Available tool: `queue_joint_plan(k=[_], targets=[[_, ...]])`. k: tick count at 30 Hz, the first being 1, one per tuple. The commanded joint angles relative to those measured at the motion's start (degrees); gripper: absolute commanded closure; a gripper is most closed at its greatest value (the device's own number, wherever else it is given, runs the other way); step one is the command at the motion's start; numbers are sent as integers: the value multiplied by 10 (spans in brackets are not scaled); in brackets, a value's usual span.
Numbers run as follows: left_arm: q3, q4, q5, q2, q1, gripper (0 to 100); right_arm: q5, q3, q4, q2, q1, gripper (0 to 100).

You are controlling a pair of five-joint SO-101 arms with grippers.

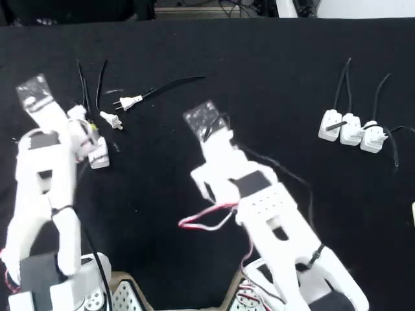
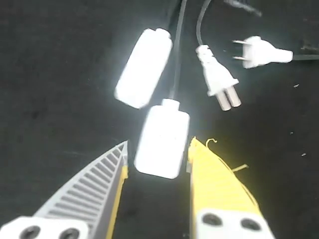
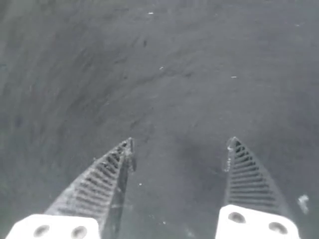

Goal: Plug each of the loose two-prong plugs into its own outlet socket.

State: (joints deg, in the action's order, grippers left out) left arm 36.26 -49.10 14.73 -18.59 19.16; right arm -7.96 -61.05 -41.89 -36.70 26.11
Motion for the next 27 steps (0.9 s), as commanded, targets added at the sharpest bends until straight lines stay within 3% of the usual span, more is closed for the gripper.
queue_joint_plan(k=[1,5,15,21,25,27], targets=[[-132,-79,-93,62,14,797,-9,-23,53,-25,18,730],[-217,-120,-143,187,-1,796,-18,-26,53,-25,18,730],[-379,-151,-144,389,-36,796,-25,-32,52,-24,18,730],[-377,-154,-143,416,-43,798,-25,-32,52,-24,18,730],[-385,-203,-143,411,-44,808,-25,-32,52,-24,18,730],[-394,-239,-143,396,-46,872,-25,-32,52,-24,18,730]])
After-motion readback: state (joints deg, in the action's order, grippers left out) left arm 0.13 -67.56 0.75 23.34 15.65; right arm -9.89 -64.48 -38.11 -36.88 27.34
